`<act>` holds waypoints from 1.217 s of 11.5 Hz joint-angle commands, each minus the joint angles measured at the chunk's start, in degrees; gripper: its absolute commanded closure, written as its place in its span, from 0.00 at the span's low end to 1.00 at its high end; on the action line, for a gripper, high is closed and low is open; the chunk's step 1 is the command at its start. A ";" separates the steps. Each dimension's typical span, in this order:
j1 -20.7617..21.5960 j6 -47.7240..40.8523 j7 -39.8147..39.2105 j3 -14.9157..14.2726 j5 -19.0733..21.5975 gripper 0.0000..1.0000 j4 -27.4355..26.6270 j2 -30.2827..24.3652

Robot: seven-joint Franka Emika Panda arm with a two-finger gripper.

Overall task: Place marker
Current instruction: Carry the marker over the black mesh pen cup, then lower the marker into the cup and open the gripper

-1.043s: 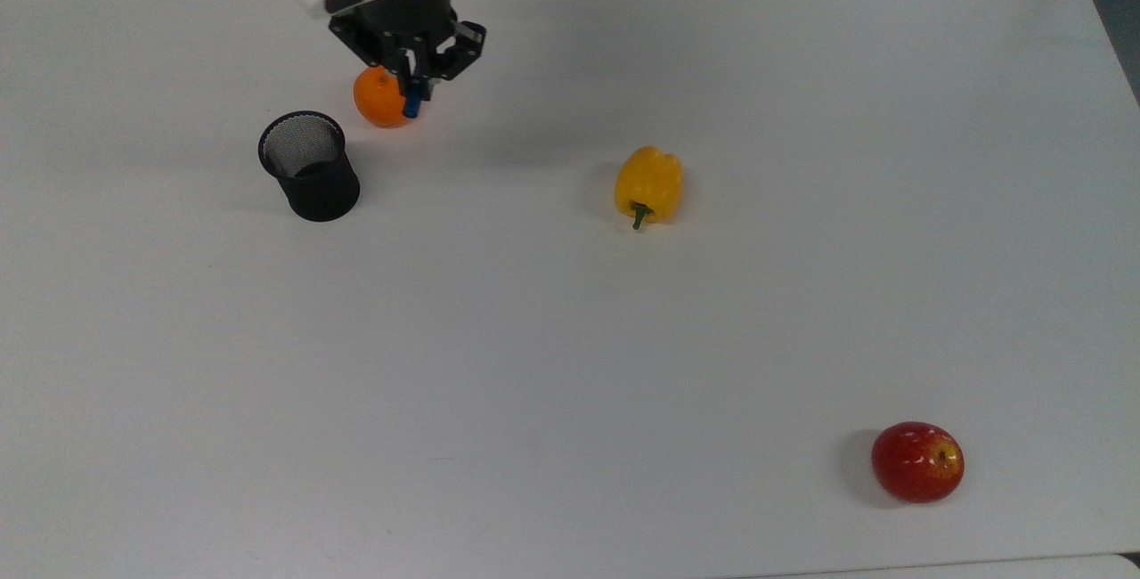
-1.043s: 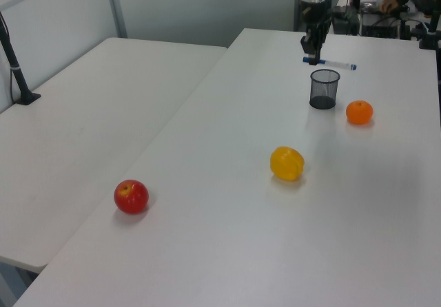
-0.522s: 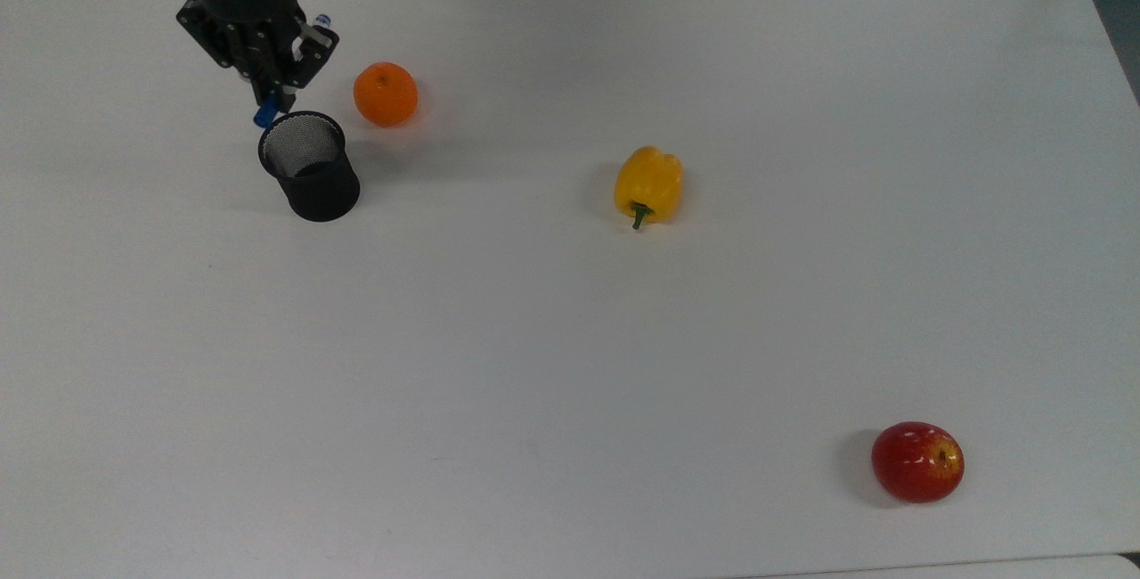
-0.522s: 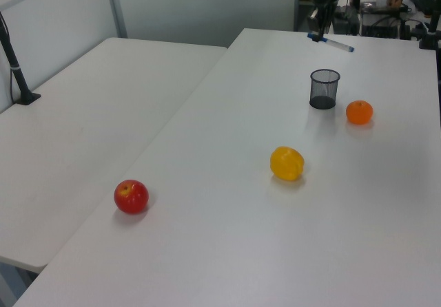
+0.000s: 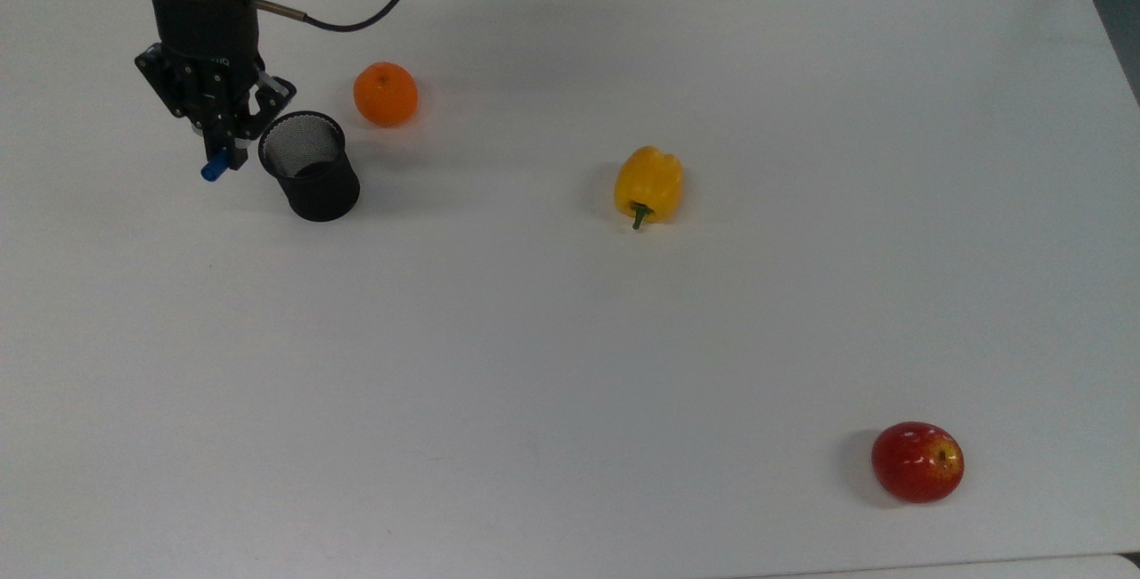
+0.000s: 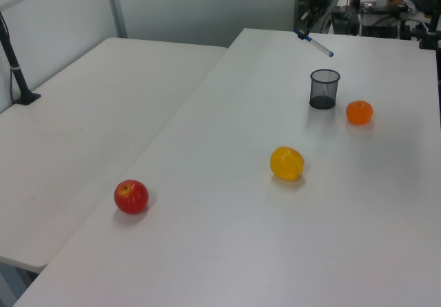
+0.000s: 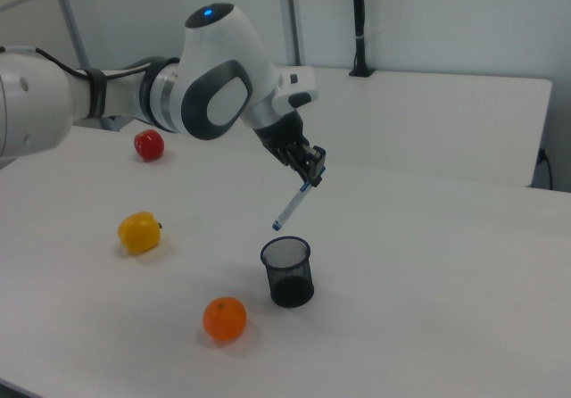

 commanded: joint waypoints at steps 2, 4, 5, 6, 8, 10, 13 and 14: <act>0.01 2.75 -0.17 -0.13 -0.79 0.90 -3.32 0.54; -0.17 3.89 -0.17 -0.13 -1.14 0.89 -3.76 1.95; -0.16 4.16 -0.17 -0.13 -1.15 0.89 -4.46 2.12; -0.16 4.25 -0.17 -0.13 -1.15 0.88 -4.64 2.30; -0.16 4.16 -0.17 -0.13 -1.15 0.88 -4.81 2.65; -0.16 3.99 -0.17 -0.13 -1.15 0.79 -5.52 2.56; -0.16 3.37 -0.17 -0.04 -1.23 0.43 -5.52 2.39; -0.08 3.37 -0.17 -0.04 -1.23 0.19 -5.52 2.39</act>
